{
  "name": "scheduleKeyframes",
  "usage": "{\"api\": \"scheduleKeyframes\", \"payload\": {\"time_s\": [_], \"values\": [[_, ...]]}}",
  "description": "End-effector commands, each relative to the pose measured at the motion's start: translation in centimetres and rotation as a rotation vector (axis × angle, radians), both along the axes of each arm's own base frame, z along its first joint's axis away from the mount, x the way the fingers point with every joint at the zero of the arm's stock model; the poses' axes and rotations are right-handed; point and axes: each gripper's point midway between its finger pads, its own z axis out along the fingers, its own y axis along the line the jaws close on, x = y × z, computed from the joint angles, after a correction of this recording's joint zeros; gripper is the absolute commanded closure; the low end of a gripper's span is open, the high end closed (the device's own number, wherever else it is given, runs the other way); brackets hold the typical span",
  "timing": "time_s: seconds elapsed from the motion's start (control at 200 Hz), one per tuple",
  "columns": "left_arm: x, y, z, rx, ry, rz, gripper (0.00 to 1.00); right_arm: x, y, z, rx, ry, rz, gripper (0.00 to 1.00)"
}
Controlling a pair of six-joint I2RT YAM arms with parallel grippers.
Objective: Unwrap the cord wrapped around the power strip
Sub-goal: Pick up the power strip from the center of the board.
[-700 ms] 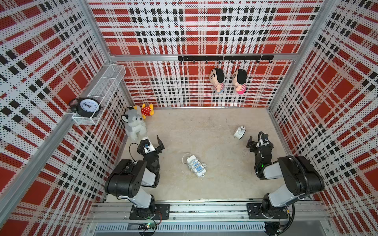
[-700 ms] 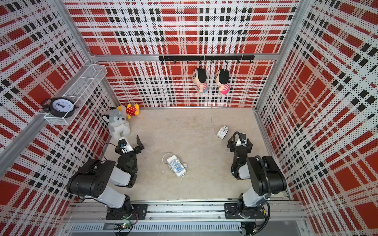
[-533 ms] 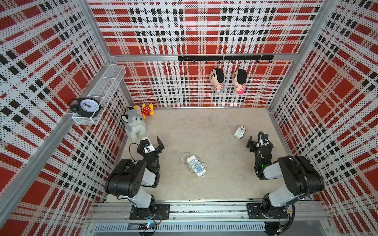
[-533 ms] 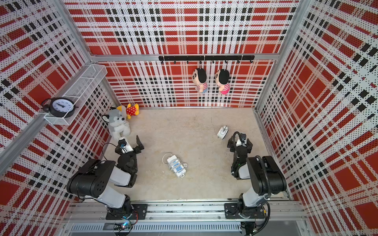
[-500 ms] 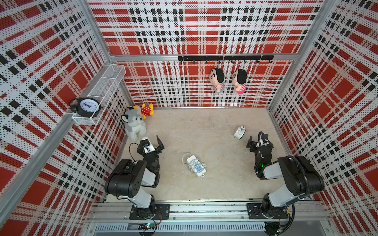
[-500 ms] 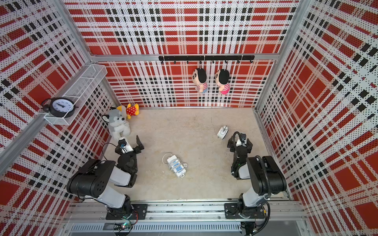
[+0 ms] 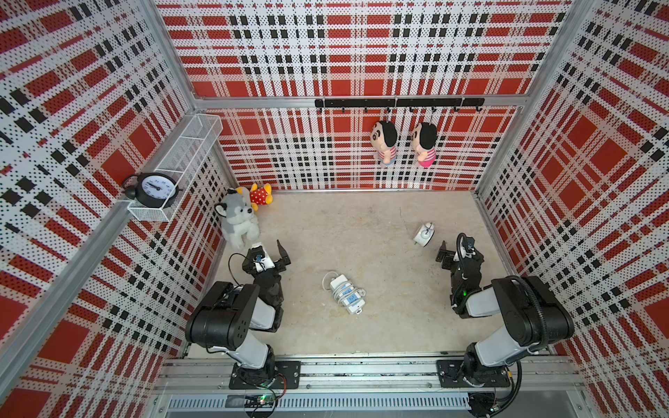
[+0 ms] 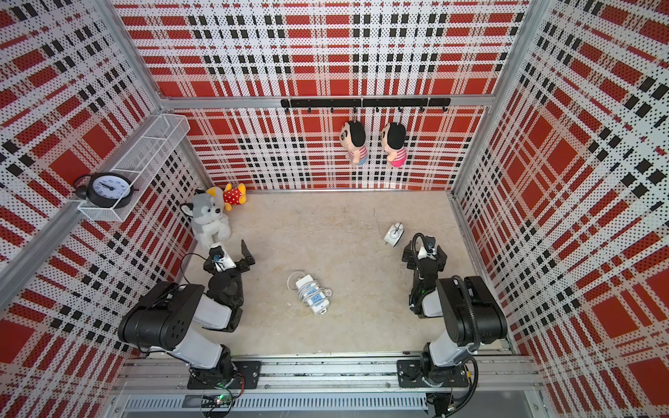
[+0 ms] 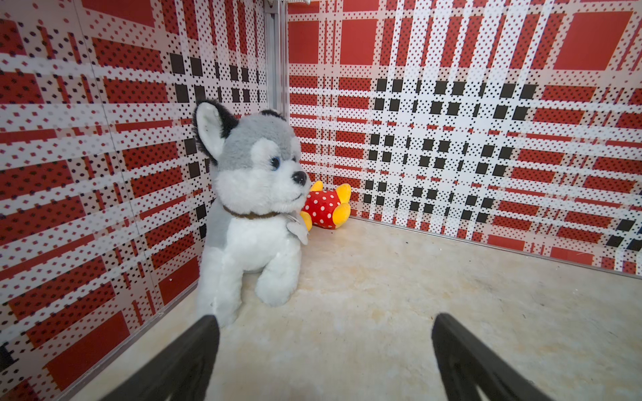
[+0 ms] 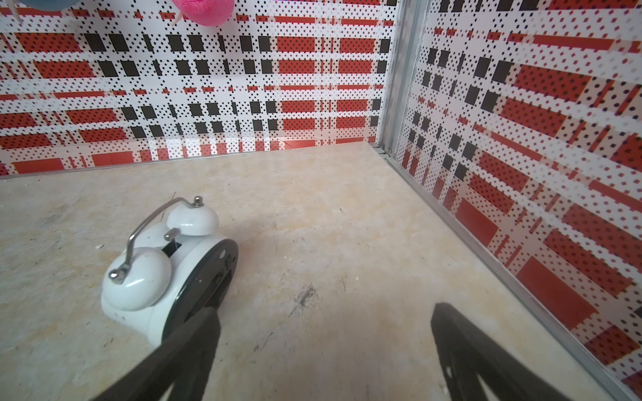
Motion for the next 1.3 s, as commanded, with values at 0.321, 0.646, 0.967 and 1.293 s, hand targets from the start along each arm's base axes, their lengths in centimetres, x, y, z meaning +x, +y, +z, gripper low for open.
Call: {"api": "scheduleKeyframes", "payload": {"time_s": [0.321, 0.646, 0.967, 1.293], "values": [[-2.4, 0.5, 1.5, -0.010, -0.090, 0.055, 0.02, -1.6, 0.9, 4.7, -0.043, -0.109, 0.033, 0.00], [-2.3, 0.1, 3.6, 0.021, -0.075, 0.108, 0.02, -2.7, 2.7, 10.0, 0.068, -0.111, 0.092, 0.00], [-2.9, -0.7, 6.7, -0.164, -0.145, 0.053, 0.02, -3.2, 10.3, 10.2, 0.130, 0.056, 0.368, 0.00], [-3.5, -1.4, 4.5, -0.543, -0.030, -0.027, 0.02, -5.2, 16.7, 5.1, 0.237, 0.357, 0.512, 0.00]]}}
